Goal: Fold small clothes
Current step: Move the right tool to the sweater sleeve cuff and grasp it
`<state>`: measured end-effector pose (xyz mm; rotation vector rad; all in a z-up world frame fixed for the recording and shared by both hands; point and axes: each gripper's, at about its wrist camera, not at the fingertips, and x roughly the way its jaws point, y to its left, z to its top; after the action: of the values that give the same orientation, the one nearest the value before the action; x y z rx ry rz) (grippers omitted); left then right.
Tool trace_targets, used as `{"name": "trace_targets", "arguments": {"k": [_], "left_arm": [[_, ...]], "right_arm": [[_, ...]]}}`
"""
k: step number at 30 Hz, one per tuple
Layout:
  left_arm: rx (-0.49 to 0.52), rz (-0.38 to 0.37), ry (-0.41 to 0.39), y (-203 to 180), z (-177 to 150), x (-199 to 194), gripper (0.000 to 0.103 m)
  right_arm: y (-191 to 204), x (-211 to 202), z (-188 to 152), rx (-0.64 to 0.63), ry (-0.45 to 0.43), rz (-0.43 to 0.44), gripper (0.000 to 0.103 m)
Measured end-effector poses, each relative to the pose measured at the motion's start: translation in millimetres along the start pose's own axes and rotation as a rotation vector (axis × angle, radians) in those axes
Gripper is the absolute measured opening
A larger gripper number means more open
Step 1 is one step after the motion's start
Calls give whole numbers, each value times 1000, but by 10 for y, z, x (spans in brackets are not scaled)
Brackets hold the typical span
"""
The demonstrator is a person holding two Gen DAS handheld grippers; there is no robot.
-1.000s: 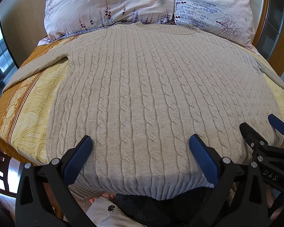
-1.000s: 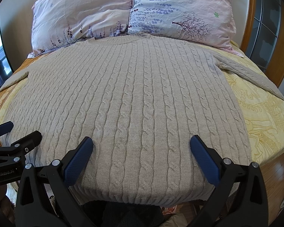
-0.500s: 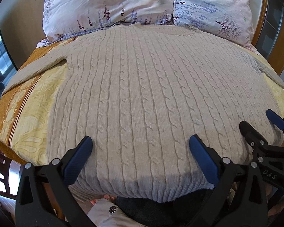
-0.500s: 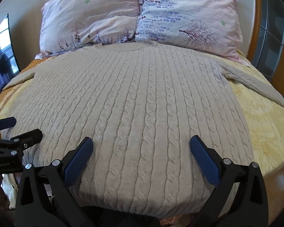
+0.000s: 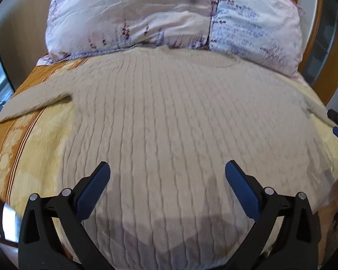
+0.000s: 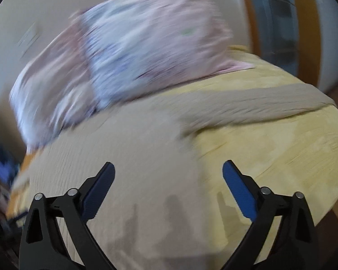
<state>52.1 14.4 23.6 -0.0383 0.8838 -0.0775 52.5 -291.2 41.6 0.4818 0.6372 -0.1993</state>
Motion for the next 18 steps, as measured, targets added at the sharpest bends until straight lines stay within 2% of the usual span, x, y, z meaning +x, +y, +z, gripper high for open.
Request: {"name": "trace_targets", "arguments": {"k": [3,5,8,10,13,15,18], "left_arm": [[-25,-92,-15,50,113,31,101],[-36,-125,-26,70,196,57,101],[-21,-117,-57,64,303,74,101],[1,-85,-70,58,378,88,101],[35,-45,-72,57,473,111,101],[34,-62,-65,84,535,131,101],[3,-105,-41,165,605,180,101]], "right_arm": [[-443,50,333,138,-5,-32,85],[-748,76,514,240,-12,-80,80],[-1205,129,667,412,-8,-134,69],[-1456,150,691,517,1,-167,59],[-1759,219,681,662,21,-194,53],[-1863,266,661,719,33,-170,51],[-1934,362,654,758,47,-182,49]]}}
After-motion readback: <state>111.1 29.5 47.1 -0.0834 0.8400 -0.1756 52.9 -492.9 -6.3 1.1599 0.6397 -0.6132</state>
